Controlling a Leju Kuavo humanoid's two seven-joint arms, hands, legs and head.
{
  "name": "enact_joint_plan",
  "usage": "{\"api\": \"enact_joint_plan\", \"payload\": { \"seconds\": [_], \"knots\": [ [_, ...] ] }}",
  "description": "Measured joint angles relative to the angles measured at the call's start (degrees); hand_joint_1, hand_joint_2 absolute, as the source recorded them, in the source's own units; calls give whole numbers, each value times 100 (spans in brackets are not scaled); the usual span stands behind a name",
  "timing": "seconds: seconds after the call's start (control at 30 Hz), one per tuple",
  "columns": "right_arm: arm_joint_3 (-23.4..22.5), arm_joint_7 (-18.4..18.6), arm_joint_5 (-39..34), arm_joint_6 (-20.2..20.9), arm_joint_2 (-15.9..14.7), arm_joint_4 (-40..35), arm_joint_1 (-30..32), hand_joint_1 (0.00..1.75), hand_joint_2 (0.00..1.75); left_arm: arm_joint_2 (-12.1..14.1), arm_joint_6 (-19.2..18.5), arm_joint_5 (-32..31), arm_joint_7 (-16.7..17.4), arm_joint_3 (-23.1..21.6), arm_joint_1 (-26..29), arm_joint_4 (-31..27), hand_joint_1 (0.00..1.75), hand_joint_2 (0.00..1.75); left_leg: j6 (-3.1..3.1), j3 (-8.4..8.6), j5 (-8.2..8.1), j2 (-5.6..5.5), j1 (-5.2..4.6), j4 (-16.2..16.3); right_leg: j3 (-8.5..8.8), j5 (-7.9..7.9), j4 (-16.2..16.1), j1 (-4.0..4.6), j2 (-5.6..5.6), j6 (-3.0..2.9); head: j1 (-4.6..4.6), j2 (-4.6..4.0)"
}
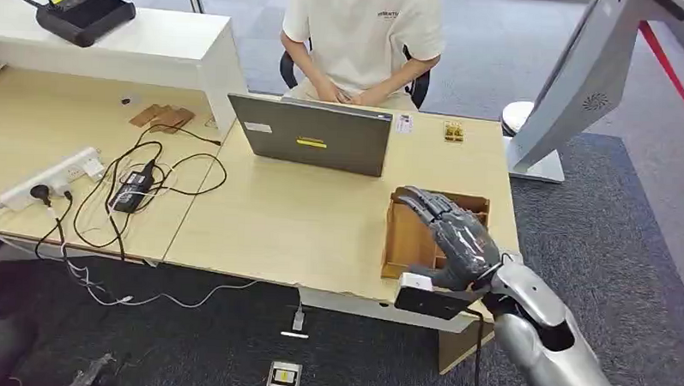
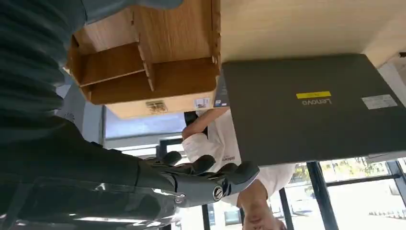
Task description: Pass the card to the sensor for recognition and then transmit it.
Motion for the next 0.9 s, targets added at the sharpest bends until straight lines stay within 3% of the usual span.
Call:
{"api": "enact_joint_plan", "payload": {
  "seconds": [0.43, 0.9],
  "knots": [
    [50, 675, 570, -352, -151, 155, 88, 0, 175, 48, 68, 48, -7, 15, 74, 2, 0, 0, 0, -1, 0, 0, 0, 0, 0, 0, 0, 0, 0, 0, 0, 0],
    [2, 872, 739, -485, -212, 641, 96, 0, 175, 52, 109, 2, 15, 59, 107, 2, 0, 0, 0, -2, 0, -1, 0, 0, -1, 0, 0, 0, 0, 0, 0, 0]
  ]
}}
